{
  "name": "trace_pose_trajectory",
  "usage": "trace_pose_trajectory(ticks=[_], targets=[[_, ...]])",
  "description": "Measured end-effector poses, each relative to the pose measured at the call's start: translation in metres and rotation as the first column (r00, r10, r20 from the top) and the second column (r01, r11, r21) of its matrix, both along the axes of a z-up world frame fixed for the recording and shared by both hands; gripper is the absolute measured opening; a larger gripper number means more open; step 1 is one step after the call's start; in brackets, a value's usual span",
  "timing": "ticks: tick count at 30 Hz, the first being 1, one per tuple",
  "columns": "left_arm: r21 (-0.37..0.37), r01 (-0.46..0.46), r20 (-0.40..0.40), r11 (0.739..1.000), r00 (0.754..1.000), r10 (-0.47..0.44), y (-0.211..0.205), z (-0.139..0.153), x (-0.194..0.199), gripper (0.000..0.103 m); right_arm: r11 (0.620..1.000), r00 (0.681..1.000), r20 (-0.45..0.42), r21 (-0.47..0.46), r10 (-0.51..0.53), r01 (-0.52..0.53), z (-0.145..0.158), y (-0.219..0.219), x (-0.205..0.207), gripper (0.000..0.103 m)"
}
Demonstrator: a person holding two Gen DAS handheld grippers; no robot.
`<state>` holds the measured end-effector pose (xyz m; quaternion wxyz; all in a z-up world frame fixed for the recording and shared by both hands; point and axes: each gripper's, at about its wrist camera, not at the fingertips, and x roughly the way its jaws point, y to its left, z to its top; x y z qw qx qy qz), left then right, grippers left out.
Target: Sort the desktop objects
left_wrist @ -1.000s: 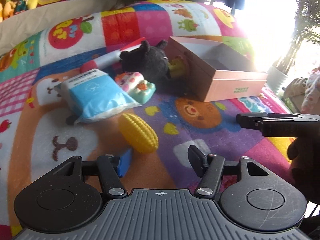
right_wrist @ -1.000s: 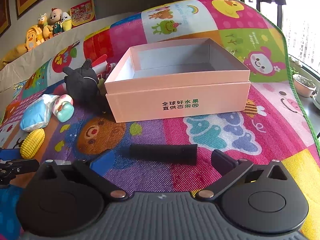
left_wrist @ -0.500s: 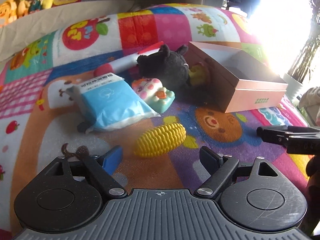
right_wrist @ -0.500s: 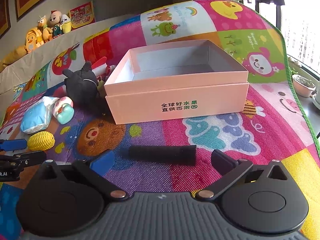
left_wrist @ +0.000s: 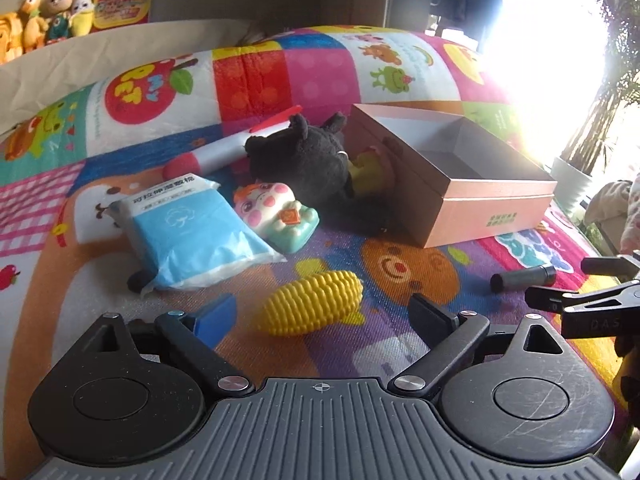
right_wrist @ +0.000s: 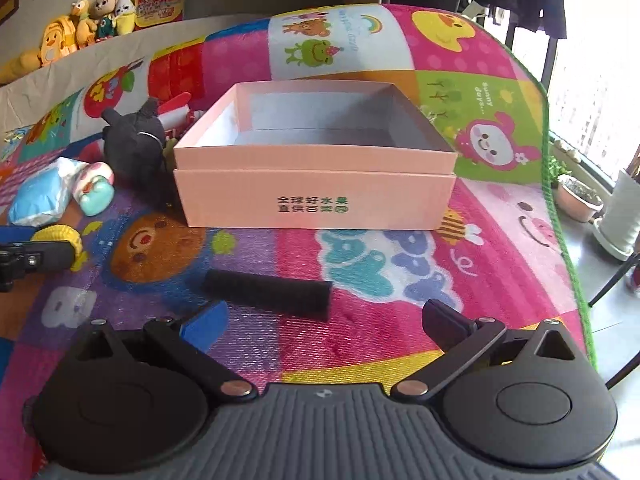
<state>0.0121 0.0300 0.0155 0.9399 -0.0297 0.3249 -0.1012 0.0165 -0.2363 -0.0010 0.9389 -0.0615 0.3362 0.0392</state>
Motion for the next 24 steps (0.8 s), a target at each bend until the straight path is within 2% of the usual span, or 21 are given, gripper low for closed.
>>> trace_pose_trajectory(ticks=[3,6,8,10,12,18,21,24], targets=[[-0.008,-0.001,-0.013,1.000,1.000,0.001,0.007,-0.001,-0.010,0.097,0.996,1.000,0.017,-0.082,0.024,-0.023,0.000,0.001,-0.002,0.103],[-0.019,-0.021,-0.030,1.000,0.999,0.020,0.013,-0.003,-0.014,0.098,0.986,0.998,0.054,-0.162,-0.017,0.026,0.001,-0.001,-0.001,0.103],[-0.032,-0.029,-0.035,0.999,0.999,0.028,0.015,-0.003,-0.015,0.098,0.993,0.998,0.055,-0.113,-0.039,0.045,0.004,-0.007,0.002,0.103],[-0.036,-0.032,-0.034,0.999,0.999,0.031,0.015,-0.003,-0.016,0.098,1.000,0.999,0.033,0.017,-0.010,0.010,0.009,-0.013,0.003,0.103],[-0.031,-0.028,-0.030,0.999,0.999,0.027,0.012,-0.003,-0.017,0.098,0.995,0.999,0.015,0.094,0.036,-0.037,0.009,-0.009,0.004,0.103],[-0.048,-0.019,-0.040,0.999,0.999,0.017,0.005,-0.005,-0.016,0.099,0.995,0.999,-0.033,0.100,0.034,-0.031,-0.003,0.018,0.020,0.103],[-0.041,-0.022,-0.044,0.999,0.999,0.020,0.000,-0.007,-0.008,0.099,0.995,0.999,-0.028,0.092,0.034,-0.032,-0.004,0.026,0.028,0.102],[-0.034,-0.027,-0.043,0.999,0.999,0.026,-0.004,-0.007,0.003,0.099,0.996,0.998,-0.022,0.074,0.054,-0.053,-0.005,0.032,0.033,0.083]])
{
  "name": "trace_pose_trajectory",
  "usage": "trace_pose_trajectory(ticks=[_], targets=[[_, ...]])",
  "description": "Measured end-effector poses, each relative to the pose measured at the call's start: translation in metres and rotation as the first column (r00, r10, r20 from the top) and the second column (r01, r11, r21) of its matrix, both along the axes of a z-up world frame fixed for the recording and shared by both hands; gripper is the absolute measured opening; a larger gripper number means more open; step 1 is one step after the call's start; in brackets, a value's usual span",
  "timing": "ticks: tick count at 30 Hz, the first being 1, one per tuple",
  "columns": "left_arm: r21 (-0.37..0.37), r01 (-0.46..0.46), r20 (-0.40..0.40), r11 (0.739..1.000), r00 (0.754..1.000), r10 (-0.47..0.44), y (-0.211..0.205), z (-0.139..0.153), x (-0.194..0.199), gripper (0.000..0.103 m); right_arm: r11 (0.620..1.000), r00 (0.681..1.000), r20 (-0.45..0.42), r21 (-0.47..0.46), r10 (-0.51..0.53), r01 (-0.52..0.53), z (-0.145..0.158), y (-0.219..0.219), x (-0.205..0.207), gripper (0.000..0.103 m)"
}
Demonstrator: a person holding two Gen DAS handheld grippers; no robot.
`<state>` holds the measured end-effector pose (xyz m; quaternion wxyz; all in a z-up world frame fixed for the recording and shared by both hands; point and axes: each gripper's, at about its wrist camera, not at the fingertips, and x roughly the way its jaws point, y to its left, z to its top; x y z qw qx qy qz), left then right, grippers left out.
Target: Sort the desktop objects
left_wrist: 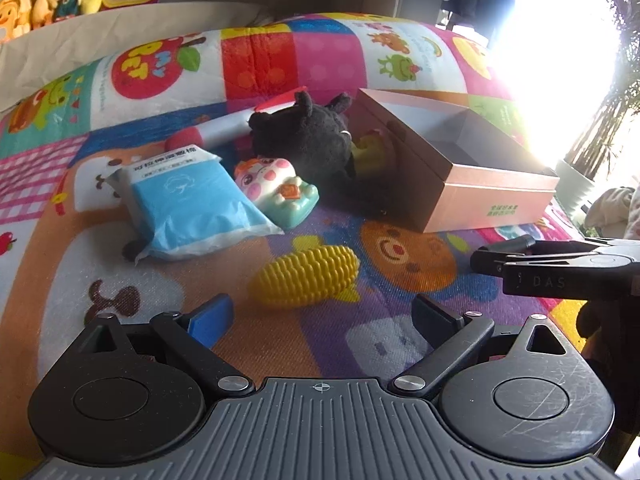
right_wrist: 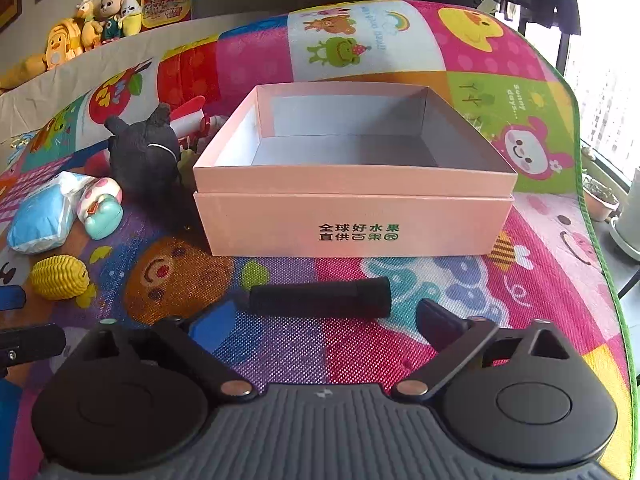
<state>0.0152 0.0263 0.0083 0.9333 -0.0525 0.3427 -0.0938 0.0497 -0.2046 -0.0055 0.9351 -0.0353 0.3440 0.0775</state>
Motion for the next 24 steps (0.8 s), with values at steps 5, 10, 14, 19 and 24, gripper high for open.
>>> trace_pose_trajectory(ticks=[5,10,14,19,24], targets=[[-0.010,0.018,0.005,1.000,1.000,-0.018,-0.010,0.003,0.016,0.099,1.000,1.000,0.017,-0.009,0.005,-0.005,0.001,0.001,-0.002,0.078],[0.019,0.011,0.001,1.000,1.000,-0.011,-0.020,-0.001,0.025,0.097,1.000,1.000,0.023,-0.007,-0.003,0.003,0.002,-0.001,-0.005,0.075],[0.054,-0.012,-0.010,0.998,1.000,0.012,-0.015,0.000,0.023,0.093,1.000,1.000,0.026,-0.008,0.000,0.000,0.002,-0.001,-0.007,0.075],[-0.010,-0.057,-0.035,0.998,0.998,0.056,-0.001,0.003,0.020,0.088,1.000,1.000,0.029,-0.006,0.001,-0.001,0.002,-0.002,-0.008,0.075],[-0.079,-0.082,-0.068,0.994,0.995,0.077,-0.002,0.006,0.019,0.089,1.000,0.999,0.034,-0.017,0.001,0.000,0.002,-0.001,-0.009,0.075]])
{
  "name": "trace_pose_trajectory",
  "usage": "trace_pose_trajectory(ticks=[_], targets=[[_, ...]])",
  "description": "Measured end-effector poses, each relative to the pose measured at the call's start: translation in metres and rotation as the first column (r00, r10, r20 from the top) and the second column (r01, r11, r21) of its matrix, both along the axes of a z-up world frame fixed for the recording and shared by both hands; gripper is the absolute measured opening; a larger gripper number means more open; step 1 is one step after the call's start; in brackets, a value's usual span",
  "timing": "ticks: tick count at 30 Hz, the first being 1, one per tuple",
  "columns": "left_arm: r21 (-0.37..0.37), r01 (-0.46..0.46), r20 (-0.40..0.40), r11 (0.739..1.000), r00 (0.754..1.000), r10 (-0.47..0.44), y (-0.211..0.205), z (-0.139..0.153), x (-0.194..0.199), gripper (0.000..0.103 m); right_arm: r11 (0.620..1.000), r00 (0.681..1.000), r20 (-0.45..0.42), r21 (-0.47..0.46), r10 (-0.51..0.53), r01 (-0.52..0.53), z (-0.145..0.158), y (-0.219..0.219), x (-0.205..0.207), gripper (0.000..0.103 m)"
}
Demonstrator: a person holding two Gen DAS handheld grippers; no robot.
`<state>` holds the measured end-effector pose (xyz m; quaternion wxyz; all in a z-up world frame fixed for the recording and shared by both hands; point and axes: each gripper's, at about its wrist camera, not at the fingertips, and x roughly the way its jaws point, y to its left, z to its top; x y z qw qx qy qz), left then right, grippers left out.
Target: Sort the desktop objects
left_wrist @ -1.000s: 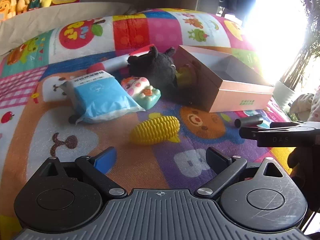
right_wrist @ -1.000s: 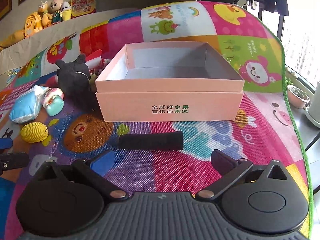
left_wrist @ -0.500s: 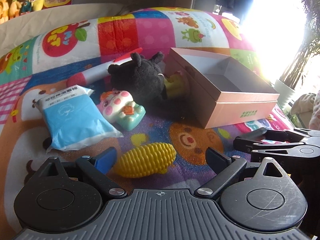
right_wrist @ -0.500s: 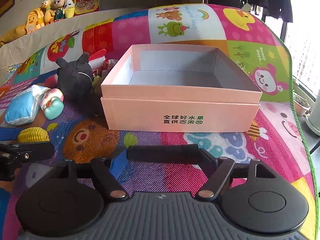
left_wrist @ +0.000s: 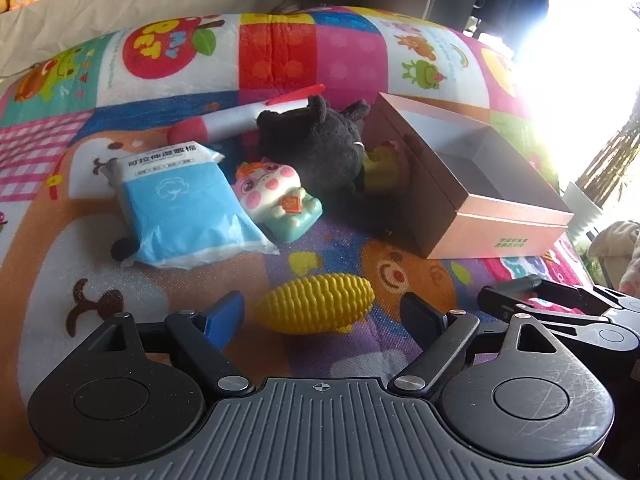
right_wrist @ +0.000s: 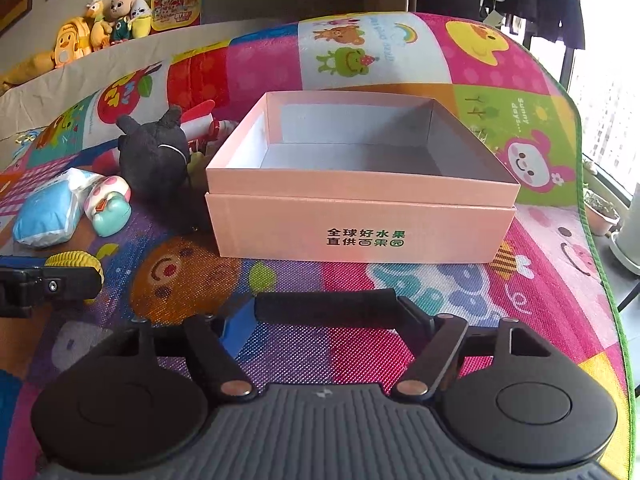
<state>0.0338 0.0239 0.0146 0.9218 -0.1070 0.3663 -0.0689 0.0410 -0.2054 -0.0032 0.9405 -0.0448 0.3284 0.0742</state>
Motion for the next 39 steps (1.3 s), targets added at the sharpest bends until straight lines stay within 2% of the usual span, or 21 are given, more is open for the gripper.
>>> trace_pose_trajectory(ticks=[5,7,9,10,16,21,27,31,35,37,39], targets=[[0.036,0.019,0.017,0.999,1.000,-0.019,-0.013,-0.003,0.004,0.089,1.000,1.000,0.007,-0.006,0.001,-0.001,0.001,0.001,-0.001,0.075],[0.063,0.023,0.032,0.998,0.999,-0.025,-0.016,-0.004,0.008,0.084,1.000,1.000,0.008,-0.003,-0.001,0.001,0.000,0.001,-0.001,0.075],[0.107,0.025,0.047,0.994,0.998,-0.031,-0.019,-0.005,0.010,0.072,1.000,1.000,0.005,-0.002,-0.002,0.002,0.000,0.001,-0.002,0.075],[0.119,0.029,0.052,0.992,0.998,-0.036,-0.019,-0.005,0.010,0.070,1.000,1.000,0.004,-0.001,-0.001,0.001,0.000,0.001,-0.002,0.075],[0.131,0.068,0.063,0.989,0.995,-0.076,-0.015,-0.003,-0.004,0.069,1.000,1.000,0.000,0.007,0.003,-0.003,0.001,-0.002,-0.007,0.074],[0.185,0.124,0.104,0.975,0.984,-0.145,-0.020,0.006,-0.036,0.069,0.999,0.999,-0.026,0.038,0.035,-0.034,0.007,-0.015,-0.024,0.074],[0.224,0.242,0.135,0.944,0.952,-0.276,-0.038,0.022,-0.076,0.069,0.991,0.993,-0.060,0.093,0.102,-0.096,0.025,-0.047,-0.054,0.074],[0.230,0.271,0.207,0.935,0.925,-0.319,-0.051,0.042,-0.075,0.069,0.984,0.989,-0.014,0.103,0.147,-0.144,0.050,-0.062,-0.077,0.074],[0.254,0.297,0.303,0.920,0.879,-0.368,-0.069,0.066,-0.044,0.069,0.977,0.987,0.073,0.146,0.144,-0.153,0.092,-0.076,-0.077,0.074],[0.243,0.309,0.344,0.920,0.859,-0.379,-0.079,0.077,-0.017,0.069,0.973,0.988,0.117,0.193,0.103,-0.124,0.118,-0.084,-0.057,0.074],[0.239,0.294,0.379,0.925,0.849,-0.368,-0.093,0.087,0.019,0.070,0.971,0.984,0.171,0.219,0.055,-0.093,0.143,-0.087,-0.024,0.074]])
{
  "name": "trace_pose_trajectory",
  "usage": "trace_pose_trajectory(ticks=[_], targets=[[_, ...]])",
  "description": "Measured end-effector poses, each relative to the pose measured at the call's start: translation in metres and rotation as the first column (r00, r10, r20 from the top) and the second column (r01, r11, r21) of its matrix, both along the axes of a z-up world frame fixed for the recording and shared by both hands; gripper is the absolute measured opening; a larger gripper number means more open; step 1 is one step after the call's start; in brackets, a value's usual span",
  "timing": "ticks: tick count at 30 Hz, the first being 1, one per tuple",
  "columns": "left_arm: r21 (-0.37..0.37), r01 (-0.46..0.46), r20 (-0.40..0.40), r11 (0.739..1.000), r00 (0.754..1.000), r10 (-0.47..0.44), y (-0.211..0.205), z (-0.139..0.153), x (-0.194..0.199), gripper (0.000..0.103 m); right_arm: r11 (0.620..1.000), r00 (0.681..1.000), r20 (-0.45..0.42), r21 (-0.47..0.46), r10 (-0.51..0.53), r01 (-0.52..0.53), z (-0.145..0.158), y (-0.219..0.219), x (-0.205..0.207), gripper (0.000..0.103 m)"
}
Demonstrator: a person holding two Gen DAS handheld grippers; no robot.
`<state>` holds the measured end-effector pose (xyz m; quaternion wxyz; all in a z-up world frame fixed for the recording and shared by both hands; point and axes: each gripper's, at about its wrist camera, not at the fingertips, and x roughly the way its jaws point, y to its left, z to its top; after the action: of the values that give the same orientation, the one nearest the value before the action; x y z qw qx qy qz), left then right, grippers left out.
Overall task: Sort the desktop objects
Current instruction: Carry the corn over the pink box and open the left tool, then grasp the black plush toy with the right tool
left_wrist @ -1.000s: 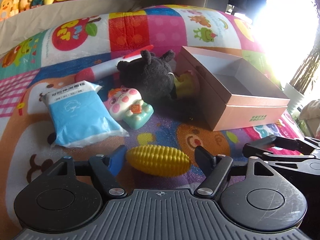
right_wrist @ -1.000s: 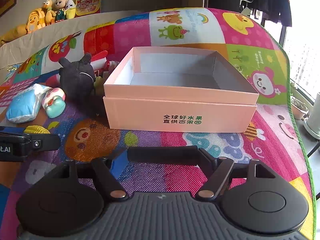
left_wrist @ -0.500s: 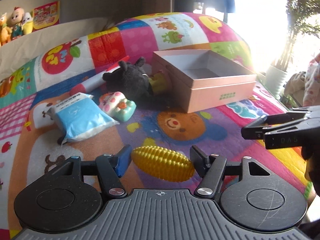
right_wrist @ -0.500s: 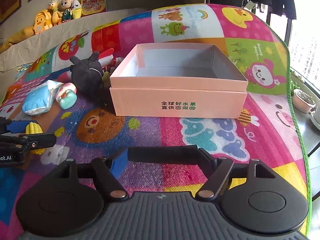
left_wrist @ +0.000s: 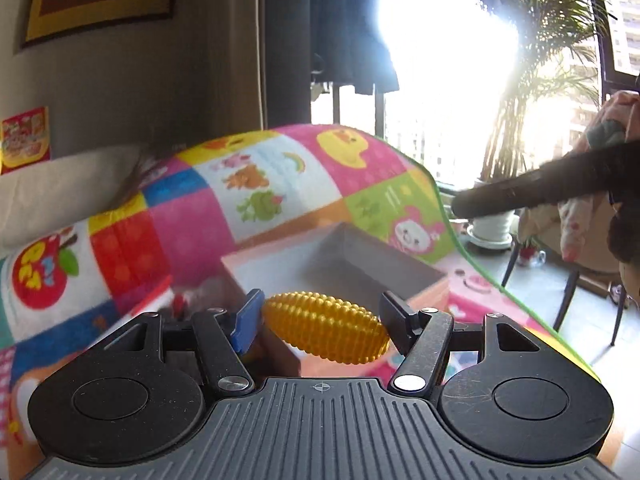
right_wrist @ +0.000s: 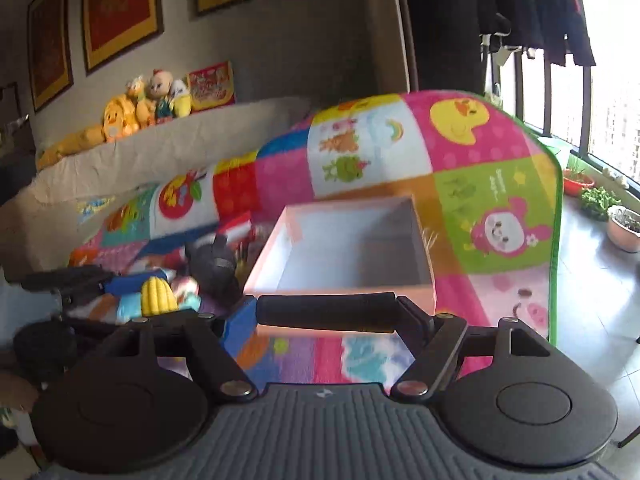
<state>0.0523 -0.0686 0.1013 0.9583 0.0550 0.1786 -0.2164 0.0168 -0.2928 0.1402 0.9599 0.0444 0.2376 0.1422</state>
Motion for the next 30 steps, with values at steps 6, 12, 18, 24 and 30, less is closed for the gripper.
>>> trace_pose_trajectory(ticks=[6,12,18,24,30], targets=[[-0.052,-0.044,-0.062,0.998,0.997,0.041,0.012,-0.001,0.050,0.097,0.994,0.993,0.046,0.032,-0.107,0.106,0.032,0.009,0.104,0.089],[0.039,-0.182,-0.085,0.983,0.979,0.185,0.067,-0.039,-0.004,0.101,0.994,0.993,0.041,-0.006,-0.111,0.111,0.000,0.009,0.095,0.089],[0.038,-0.325,-0.172,0.945,0.930,0.326,0.112,-0.073,-0.027,0.102,0.979,0.998,0.028,-0.196,0.061,-0.054,-0.030,0.074,0.075,0.059],[-0.009,-0.393,-0.199,0.920,0.902,0.383,0.146,-0.075,-0.035,0.102,0.858,0.954,0.022,-0.445,0.298,-0.258,-0.071,0.179,0.058,0.057],[-0.024,-0.379,-0.192,0.925,0.910,0.368,0.152,-0.075,-0.053,0.103,0.883,0.952,-0.009,-0.373,0.305,-0.286,-0.084,0.222,0.089,0.076]])
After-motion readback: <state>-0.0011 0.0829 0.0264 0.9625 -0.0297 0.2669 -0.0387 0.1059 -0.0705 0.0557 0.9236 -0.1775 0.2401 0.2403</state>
